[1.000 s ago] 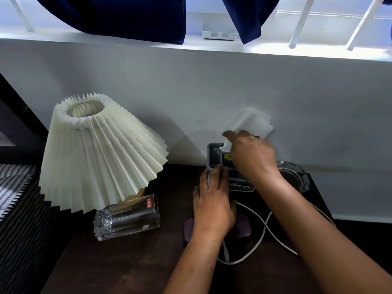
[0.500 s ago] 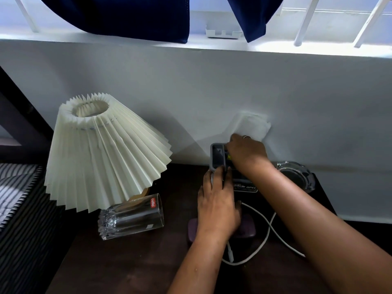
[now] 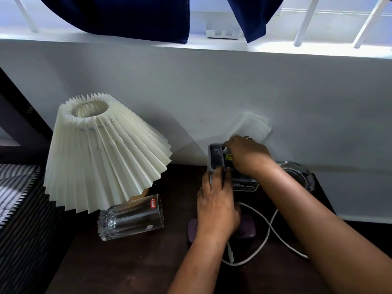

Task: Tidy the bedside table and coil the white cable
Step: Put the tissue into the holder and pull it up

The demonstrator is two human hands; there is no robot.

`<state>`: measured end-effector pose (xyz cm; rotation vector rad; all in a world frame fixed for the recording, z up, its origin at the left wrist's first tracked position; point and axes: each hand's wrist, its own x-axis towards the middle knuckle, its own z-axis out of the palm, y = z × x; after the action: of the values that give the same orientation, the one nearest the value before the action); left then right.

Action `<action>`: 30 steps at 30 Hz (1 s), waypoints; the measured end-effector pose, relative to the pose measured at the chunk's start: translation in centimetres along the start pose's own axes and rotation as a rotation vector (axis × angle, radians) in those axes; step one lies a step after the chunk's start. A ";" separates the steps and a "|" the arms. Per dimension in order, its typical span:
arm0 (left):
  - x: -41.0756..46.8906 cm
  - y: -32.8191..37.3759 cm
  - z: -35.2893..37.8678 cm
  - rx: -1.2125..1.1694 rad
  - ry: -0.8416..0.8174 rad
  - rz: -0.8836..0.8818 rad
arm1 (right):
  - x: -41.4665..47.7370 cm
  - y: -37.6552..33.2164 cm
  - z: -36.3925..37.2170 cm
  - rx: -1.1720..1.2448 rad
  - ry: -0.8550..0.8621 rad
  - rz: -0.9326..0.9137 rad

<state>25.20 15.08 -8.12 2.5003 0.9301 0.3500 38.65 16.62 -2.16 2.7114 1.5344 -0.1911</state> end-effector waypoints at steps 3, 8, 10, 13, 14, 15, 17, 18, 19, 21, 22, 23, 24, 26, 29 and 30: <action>0.0 0.0 0.0 0.018 -0.020 -0.003 | 0.3 -0.4 0.8 -0.050 0.005 0.012; 0.0 0.0 0.0 0.017 -0.036 -0.009 | 0.3 -1.1 0.8 -0.015 0.001 -0.006; 0.0 0.0 0.0 0.016 -0.030 -0.006 | 0.1 -0.7 0.6 0.145 0.024 0.013; -0.1 0.0 0.0 0.016 -0.026 0.003 | -0.5 0.4 0.5 0.261 0.221 0.034; -0.1 0.0 0.0 0.016 -0.030 0.004 | -0.8 0.8 0.5 0.267 0.340 0.044; -0.1 -0.1 0.0 0.016 -0.032 0.005 | -0.9 1.3 0.4 0.273 0.455 0.065; -0.1 -0.1 0.0 0.014 -0.029 0.007 | -1.0 2.1 0.2 0.293 0.591 0.129; -0.1 -0.1 0.0 0.007 -0.026 0.009 | -1.0 2.5 0.1 0.314 0.608 0.168; 0.0 -0.1 0.0 -0.002 -0.025 0.009 | -0.9 2.8 0.0 0.339 0.610 0.207; 0.0 -0.1 0.0 -0.007 -0.026 0.006 | -0.8 3.4 0.0 0.376 0.616 0.269; 0.0 -0.1 0.0 -0.006 -0.026 0.004 | -0.7 3.6 0.0 0.394 0.606 0.299; 0.0 -0.1 0.0 -0.006 -0.027 0.003 | -0.5 3.7 0.1 0.430 0.580 0.324; 0.0 -0.1 0.0 -0.006 -0.030 0.001 | -0.4 3.9 0.1 0.507 0.544 0.334; 0.0 -0.1 -0.1 -0.008 -0.041 0.002 | -0.1 4.0 0.2 0.720 0.457 0.332; 0.0 -0.3 -0.1 -0.027 -0.053 0.007 | 0.0 4.3 0.8 0.739 0.384 0.292; 0.0 -0.3 -0.1 -0.035 -0.055 0.011 | 0.1 4.3 1.0 0.697 0.372 0.255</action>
<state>24.94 15.30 -8.14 2.4714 0.8809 0.2969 42.31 14.40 -3.38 3.6389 1.3513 -0.2679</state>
